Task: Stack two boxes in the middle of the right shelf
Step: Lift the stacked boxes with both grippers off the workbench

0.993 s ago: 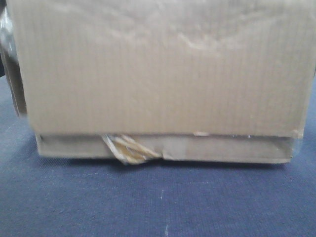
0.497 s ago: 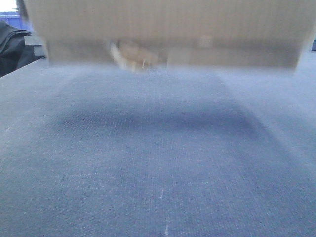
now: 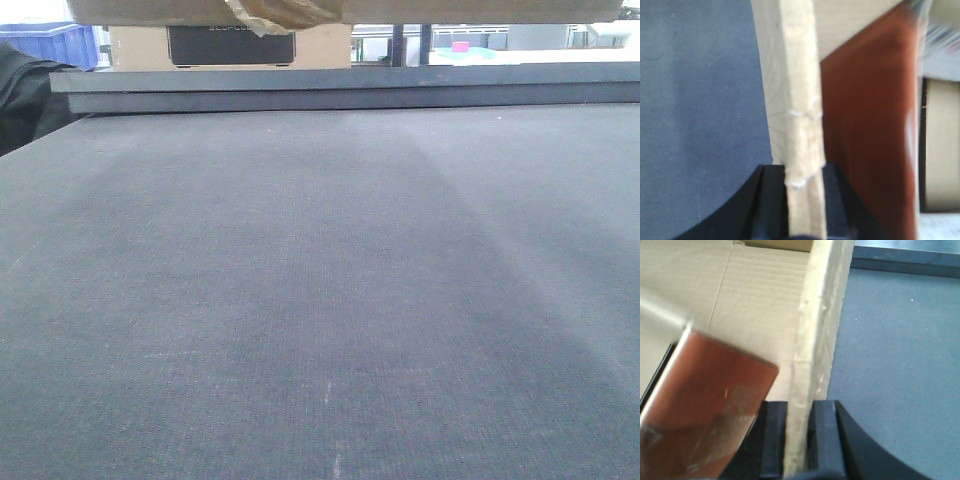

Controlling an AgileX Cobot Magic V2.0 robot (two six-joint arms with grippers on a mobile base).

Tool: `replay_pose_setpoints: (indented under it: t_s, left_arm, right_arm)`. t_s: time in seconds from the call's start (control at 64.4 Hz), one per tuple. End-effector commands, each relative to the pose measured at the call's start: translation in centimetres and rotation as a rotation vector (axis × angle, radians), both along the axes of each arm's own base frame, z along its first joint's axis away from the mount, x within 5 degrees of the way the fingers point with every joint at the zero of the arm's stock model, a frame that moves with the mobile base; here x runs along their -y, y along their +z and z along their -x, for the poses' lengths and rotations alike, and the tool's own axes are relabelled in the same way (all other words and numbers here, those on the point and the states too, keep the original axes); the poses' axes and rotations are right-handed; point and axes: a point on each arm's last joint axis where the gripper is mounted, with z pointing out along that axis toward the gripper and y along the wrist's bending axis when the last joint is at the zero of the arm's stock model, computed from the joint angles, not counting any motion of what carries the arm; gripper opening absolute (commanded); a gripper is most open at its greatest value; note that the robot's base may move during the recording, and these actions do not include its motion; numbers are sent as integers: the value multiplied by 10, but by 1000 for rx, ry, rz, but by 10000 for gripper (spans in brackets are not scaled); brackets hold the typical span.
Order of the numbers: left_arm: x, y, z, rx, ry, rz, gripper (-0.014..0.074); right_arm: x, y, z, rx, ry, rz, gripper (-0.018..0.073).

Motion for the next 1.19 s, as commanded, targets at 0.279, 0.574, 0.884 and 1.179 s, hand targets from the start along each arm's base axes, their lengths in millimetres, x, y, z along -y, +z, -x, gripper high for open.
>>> replay_pose_setpoints:
  t_s: [0.279, 0.574, 0.884, 1.179]
  left_arm:
    - [0, 12, 6, 71, -13, 32, -111]
    - [0, 14, 5, 92, -14, 39, -111]
    - [0, 14, 5, 92, -14, 39, -111]
    - [0, 14, 5, 92, -14, 39, -111]
  right_arm:
    - [3, 8, 2, 61, -10, 0, -154]
    - [3, 8, 2, 61, -10, 0, -154]
    - [3, 8, 2, 61, -10, 0, -154]
    - [3, 8, 2, 61, -10, 0, -154]
